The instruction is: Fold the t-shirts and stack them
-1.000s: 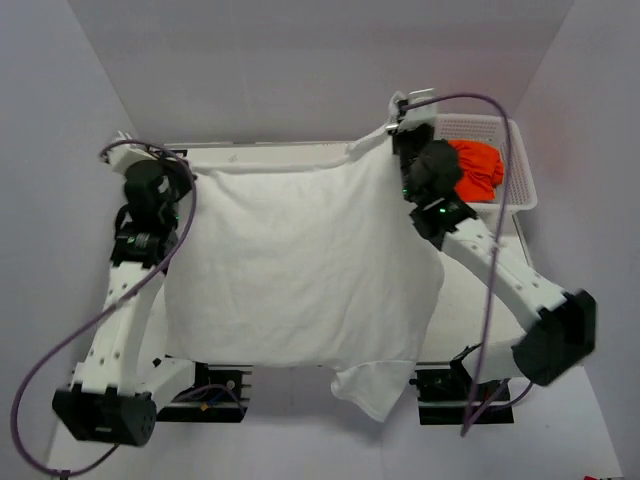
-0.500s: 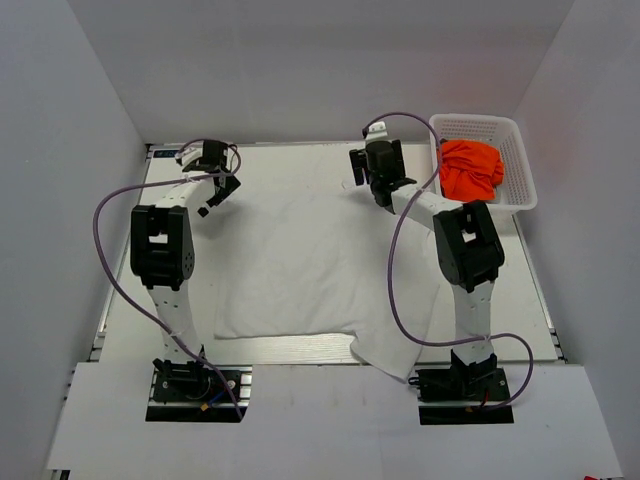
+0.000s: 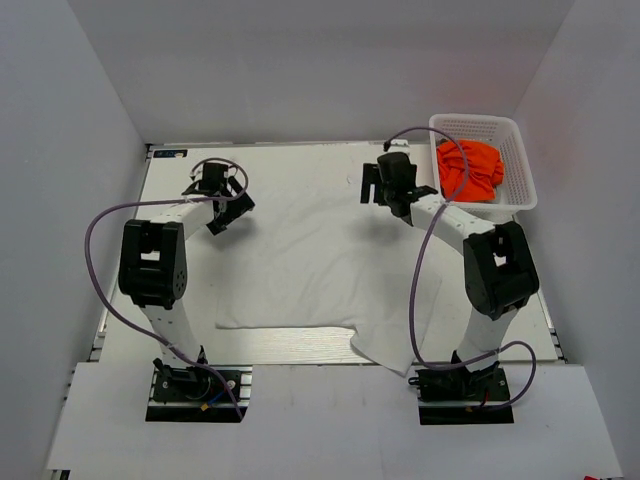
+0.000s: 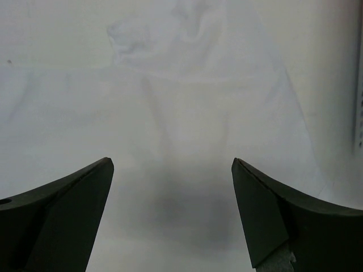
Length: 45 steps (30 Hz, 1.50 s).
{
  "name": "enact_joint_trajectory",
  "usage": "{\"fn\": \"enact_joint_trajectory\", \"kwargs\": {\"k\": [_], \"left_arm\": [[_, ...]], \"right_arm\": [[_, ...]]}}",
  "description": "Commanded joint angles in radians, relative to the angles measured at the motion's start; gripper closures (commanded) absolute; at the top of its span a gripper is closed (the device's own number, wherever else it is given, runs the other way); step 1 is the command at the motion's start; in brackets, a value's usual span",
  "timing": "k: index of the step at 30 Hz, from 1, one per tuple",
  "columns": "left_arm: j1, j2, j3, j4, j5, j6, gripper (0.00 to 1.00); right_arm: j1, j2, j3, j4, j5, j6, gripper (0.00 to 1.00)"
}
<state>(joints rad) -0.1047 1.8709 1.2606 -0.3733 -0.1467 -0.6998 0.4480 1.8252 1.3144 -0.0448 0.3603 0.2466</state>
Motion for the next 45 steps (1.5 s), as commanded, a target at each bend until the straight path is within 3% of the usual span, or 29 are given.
{"fn": "enact_joint_trajectory", "kwargs": {"k": [1,9,14,21,28,33,35,39,45], "left_arm": [[-0.020,-0.053,-0.041,0.163,0.185,0.039,0.00],[-0.038,0.112,0.104,0.076,0.173,0.060,0.00],[-0.015,0.206,0.181,-0.007,0.072,0.034,0.00],[0.003,0.399,0.428,-0.171,-0.112,0.034,0.00],[0.049,0.553,0.709,-0.340,-0.134,0.002,0.00],[0.049,0.470,0.769,-0.351,-0.143,0.038,0.00],[0.049,0.406,0.715,-0.351,-0.143,0.048,0.00],[0.049,0.171,0.486,-0.300,-0.163,0.057,0.00],[0.028,-0.267,-0.104,-0.269,-0.195,-0.108,0.00]], "right_arm": [[-0.009,-0.020,-0.078,-0.098,-0.027,0.137,0.10],[-0.029,0.049,-0.113,-0.081,-0.066,0.142,0.10],[-0.029,0.150,-0.055,-0.066,-0.110,0.108,0.10],[-0.025,0.307,0.123,-0.075,-0.184,0.069,0.10],[-0.025,0.430,0.354,-0.084,-0.169,-0.013,0.10],[-0.019,0.385,0.396,-0.072,-0.181,-0.078,0.10],[-0.016,0.306,0.372,-0.058,-0.196,-0.079,0.10],[-0.005,0.120,0.110,0.078,-0.224,-0.081,0.10],[0.009,-0.099,-0.206,0.221,-0.267,0.000,0.10]]}}
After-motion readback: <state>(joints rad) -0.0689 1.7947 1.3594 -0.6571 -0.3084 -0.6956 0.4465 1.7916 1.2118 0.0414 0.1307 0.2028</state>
